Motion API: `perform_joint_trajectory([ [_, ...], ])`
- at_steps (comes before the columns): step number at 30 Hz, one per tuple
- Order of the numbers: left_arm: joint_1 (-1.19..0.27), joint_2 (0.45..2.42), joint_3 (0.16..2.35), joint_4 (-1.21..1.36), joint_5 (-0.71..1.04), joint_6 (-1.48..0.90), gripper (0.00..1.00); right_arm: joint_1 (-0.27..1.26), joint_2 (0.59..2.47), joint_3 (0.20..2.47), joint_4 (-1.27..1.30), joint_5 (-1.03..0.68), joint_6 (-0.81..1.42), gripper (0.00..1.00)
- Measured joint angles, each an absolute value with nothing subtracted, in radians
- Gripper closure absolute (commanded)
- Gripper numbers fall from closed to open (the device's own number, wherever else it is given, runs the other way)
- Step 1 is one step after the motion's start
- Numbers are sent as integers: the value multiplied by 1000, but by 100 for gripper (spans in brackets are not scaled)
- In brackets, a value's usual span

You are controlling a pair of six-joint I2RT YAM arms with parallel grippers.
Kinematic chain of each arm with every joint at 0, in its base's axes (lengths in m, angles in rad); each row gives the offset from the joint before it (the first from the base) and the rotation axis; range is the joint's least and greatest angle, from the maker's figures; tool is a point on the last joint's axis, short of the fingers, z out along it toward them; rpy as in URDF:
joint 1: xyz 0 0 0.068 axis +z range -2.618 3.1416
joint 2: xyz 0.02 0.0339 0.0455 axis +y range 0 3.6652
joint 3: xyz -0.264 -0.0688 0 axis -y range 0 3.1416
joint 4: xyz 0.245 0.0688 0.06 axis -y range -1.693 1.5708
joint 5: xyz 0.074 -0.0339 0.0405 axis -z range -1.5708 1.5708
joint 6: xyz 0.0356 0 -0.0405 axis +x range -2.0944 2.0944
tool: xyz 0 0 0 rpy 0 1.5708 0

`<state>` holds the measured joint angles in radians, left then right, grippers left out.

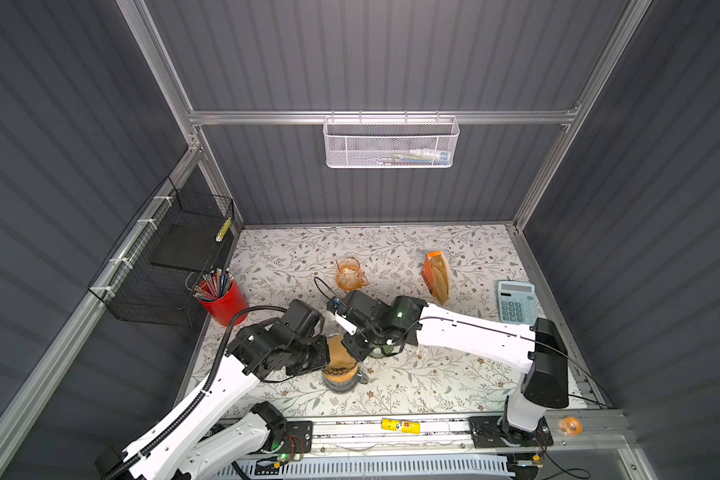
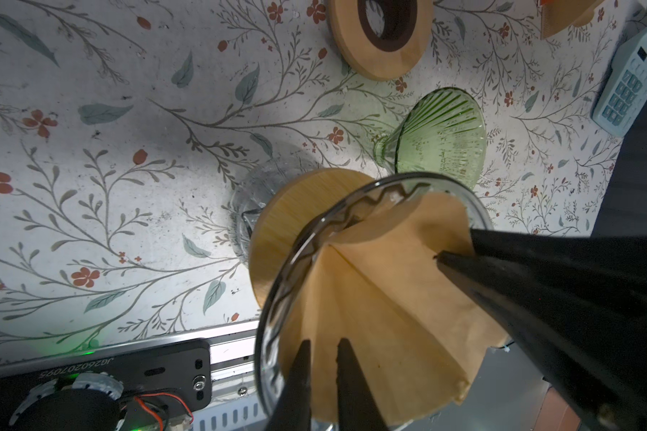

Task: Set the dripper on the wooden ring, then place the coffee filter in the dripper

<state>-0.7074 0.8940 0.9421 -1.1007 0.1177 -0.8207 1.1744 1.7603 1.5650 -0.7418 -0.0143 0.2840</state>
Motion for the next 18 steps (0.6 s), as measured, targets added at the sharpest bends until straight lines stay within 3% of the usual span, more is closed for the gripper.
perform_joint_trajectory([
  [10, -707, 883, 950, -1098, 97, -835, 82, 1175, 1747, 1565, -741, -11, 288, 78],
  [18, -707, 874, 979, -1098, 93, -849, 74, 1174, 1736, 1565, -741, -7, 288, 76],
])
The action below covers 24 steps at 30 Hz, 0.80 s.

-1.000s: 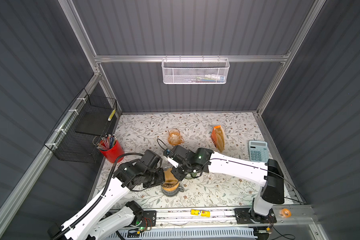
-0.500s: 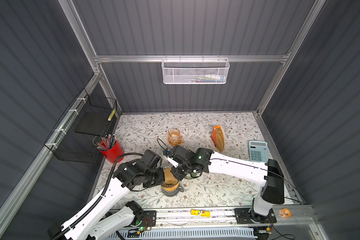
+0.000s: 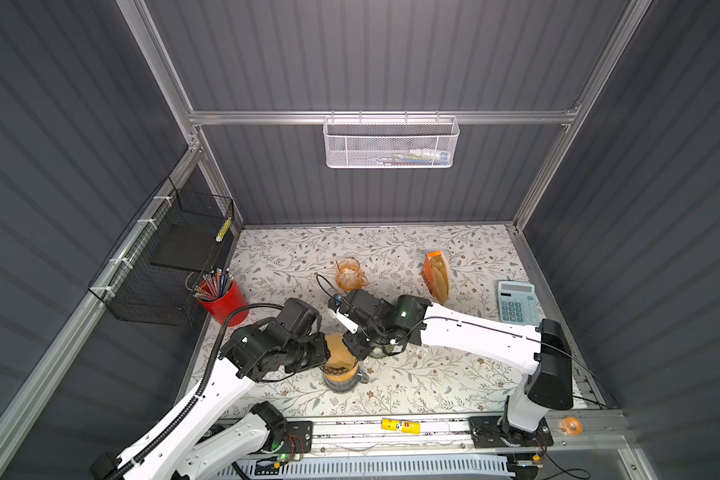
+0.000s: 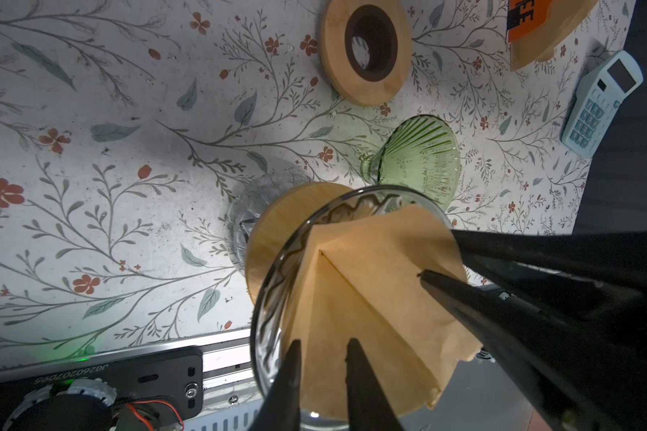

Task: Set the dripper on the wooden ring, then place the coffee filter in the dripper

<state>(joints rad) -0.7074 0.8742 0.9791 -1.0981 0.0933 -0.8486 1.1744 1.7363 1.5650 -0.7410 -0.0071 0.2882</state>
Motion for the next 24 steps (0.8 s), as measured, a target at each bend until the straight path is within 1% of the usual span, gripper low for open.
perform_joint_trajectory([
  [8, -707, 867, 984, -1098, 85, -850, 74, 1174, 1715, 1565, -741, 2, 290, 69],
  [15, -707, 857, 1004, -1099, 65, -851, 73, 1174, 1688, 1565, -741, 13, 293, 67],
  [20, -707, 849, 1021, -1099, 45, -854, 73, 1173, 1663, 1557, -732, 15, 302, 68],
  [22, -707, 848, 1026, -1099, 43, -855, 74, 1172, 1651, 1551, -724, 15, 307, 70],
  [24, -707, 848, 1030, -1098, 39, -855, 76, 1167, 1637, 1544, -718, 11, 311, 75],
])
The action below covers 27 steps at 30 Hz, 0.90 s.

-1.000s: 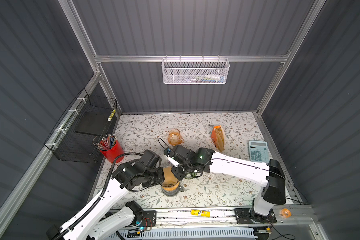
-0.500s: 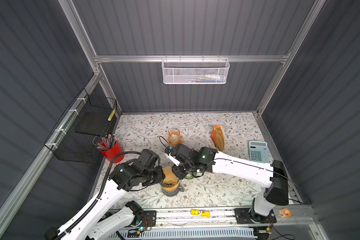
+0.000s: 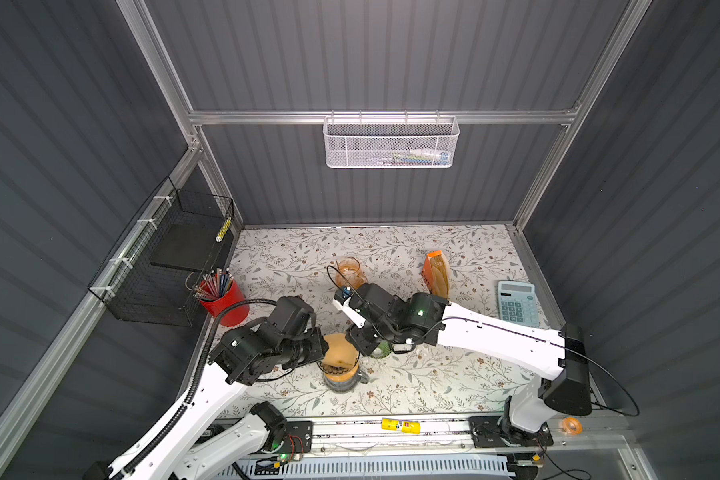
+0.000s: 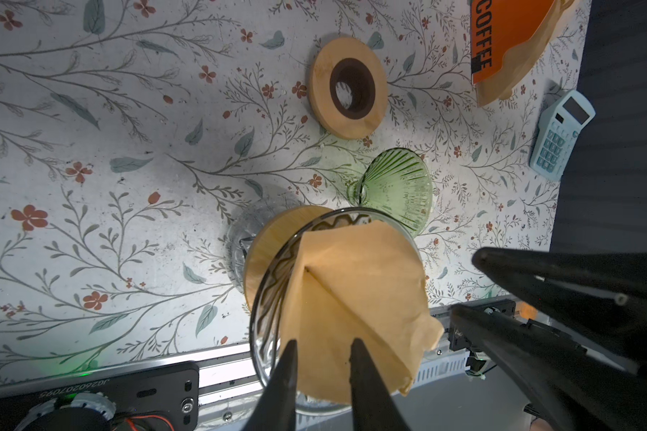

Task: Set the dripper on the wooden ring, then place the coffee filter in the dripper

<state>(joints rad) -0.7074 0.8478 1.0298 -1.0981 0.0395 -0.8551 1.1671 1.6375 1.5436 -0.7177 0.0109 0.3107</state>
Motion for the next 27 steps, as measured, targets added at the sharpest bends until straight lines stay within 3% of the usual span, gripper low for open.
perform_joint_trajectory([
  [10, -707, 848, 1021, -1098, 43, -858, 79, 1147, 1631, 1499, -695, -26, 324, 87],
  [27, -707, 852, 953, -1098, 48, -859, 81, 1146, 1660, 1459, -651, -78, 341, 92],
])
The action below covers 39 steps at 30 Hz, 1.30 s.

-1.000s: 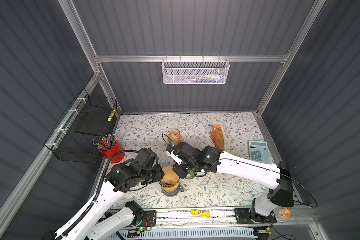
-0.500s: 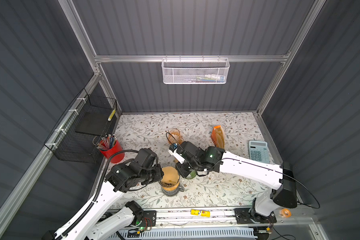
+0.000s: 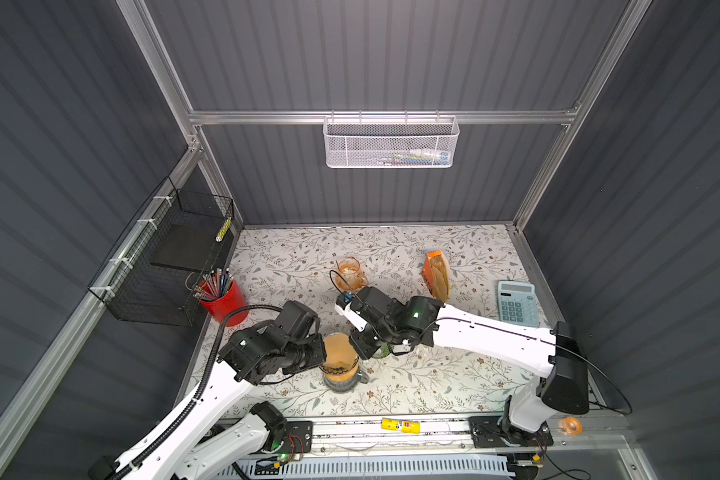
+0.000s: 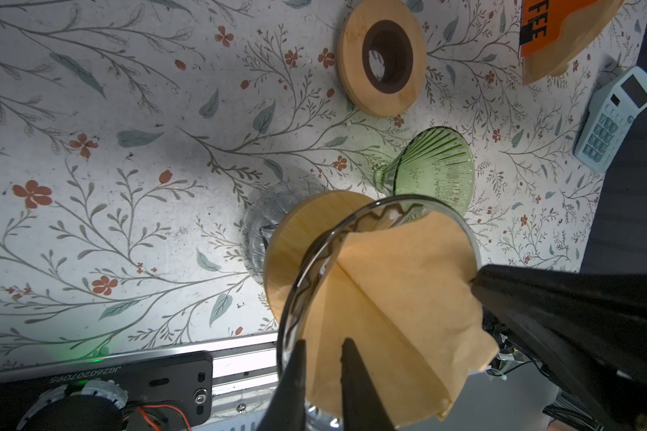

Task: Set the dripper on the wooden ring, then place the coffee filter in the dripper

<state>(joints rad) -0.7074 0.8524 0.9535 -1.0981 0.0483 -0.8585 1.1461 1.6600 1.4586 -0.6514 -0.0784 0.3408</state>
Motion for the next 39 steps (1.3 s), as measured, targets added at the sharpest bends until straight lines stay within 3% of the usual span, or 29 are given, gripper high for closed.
perform_joint_trajectory([
  [39, -707, 848, 952, -1098, 47, -858, 81, 1146, 1679, 1458, -654, -55, 340, 94],
])
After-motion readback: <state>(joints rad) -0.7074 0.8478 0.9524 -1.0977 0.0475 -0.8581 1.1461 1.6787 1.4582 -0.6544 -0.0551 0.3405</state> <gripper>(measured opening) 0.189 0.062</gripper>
